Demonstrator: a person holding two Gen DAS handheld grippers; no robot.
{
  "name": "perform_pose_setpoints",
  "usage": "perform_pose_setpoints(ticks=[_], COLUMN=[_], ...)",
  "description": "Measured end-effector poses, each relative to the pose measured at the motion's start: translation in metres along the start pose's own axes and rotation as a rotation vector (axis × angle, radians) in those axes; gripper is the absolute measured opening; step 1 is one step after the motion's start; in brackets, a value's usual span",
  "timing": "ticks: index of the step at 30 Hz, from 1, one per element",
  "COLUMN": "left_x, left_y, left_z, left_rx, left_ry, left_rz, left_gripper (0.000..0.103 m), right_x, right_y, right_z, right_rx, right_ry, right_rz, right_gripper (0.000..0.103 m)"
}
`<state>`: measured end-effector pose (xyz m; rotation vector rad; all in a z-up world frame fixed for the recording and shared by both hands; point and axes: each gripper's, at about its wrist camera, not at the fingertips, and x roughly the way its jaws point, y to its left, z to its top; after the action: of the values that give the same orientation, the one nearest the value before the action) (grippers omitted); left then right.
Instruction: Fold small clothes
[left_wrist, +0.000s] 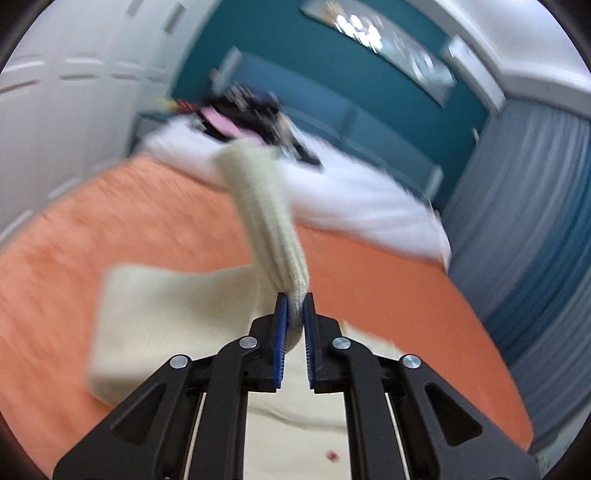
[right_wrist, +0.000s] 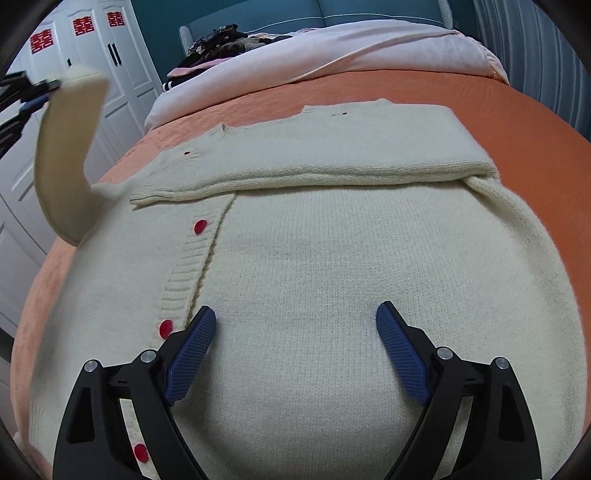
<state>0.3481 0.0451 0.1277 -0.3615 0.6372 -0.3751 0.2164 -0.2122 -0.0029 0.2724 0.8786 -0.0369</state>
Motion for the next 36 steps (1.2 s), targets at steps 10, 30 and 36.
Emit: perform_pose_setpoints(ticks=[10, 30, 36], left_x=[0.034, 0.004, 0.023], left_y=[0.021, 0.162, 0.134], left_z=[-0.118, -0.077, -0.060], left_rx=[-0.198, -0.773, -0.550], left_ry=[0.159, 0.040, 0.027], left_rz=[0.068, 0.095, 0.118], left_gripper=[0.052, 0.026, 0.015], right_x=[-0.018, 0.064, -0.037], right_y=[-0.019, 0.020, 0.004], right_z=[0.026, 0.159, 0.205], right_rx=[0.113, 0.126, 0.105], right_ry=[-0.044, 0.011, -0.298], right_rz=[0.100, 0.126, 0.204], right_gripper=[0.086, 0.009, 0.008])
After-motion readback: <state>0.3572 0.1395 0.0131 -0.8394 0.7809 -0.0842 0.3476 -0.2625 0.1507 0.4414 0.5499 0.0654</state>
